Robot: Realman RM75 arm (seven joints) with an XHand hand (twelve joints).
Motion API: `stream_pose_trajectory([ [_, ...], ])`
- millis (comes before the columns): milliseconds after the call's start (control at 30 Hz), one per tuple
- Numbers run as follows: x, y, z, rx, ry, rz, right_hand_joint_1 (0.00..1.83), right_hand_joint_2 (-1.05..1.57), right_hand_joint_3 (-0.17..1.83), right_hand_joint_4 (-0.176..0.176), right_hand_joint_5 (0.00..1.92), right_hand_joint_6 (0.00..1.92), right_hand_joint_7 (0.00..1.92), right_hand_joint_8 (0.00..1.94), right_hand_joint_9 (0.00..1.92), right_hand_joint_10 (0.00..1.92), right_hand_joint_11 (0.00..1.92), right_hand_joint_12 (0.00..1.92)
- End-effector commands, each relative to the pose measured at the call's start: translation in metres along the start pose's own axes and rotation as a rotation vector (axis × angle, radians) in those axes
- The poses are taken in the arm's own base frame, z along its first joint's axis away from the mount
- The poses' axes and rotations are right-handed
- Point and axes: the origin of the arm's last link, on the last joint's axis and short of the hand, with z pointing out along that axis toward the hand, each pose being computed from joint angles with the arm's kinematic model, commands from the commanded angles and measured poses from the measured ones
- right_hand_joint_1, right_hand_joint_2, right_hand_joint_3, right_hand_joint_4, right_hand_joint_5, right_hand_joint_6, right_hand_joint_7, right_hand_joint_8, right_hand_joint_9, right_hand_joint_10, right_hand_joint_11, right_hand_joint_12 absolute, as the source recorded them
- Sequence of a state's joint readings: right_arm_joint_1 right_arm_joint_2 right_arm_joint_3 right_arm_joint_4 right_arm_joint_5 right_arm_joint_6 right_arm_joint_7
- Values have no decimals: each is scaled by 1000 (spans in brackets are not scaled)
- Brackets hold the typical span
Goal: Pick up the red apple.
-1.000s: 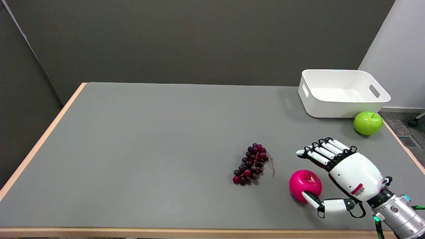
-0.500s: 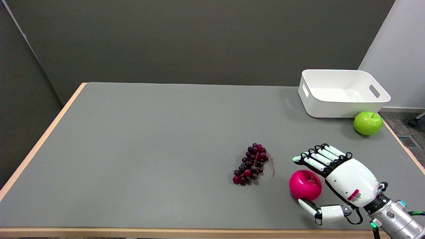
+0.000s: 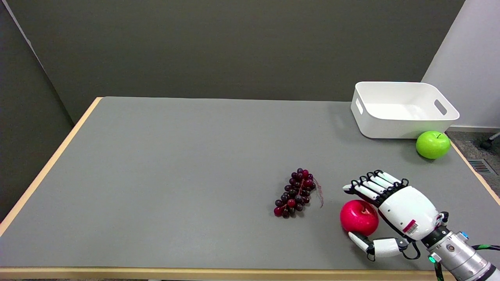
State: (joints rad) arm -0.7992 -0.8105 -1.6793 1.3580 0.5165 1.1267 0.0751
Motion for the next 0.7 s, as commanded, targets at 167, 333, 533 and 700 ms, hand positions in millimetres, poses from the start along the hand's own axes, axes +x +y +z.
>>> stream_pose_trajectory([
  [167,-7,14,0,-11,34,-33,548,655,900,51,502,1020,708,891,649,1260,575,1727],
  [333,-4,14,2,-8,53,-36,928,1026,503,89,718,1498,872,1218,796,1410,672,1921],
  [533,1,16,10,-2,81,-47,1200,892,679,-90,707,1457,931,1406,881,1543,617,1921],
  [700,18,27,29,3,150,-82,987,971,608,-8,743,1505,960,1557,927,1570,610,1921],
])
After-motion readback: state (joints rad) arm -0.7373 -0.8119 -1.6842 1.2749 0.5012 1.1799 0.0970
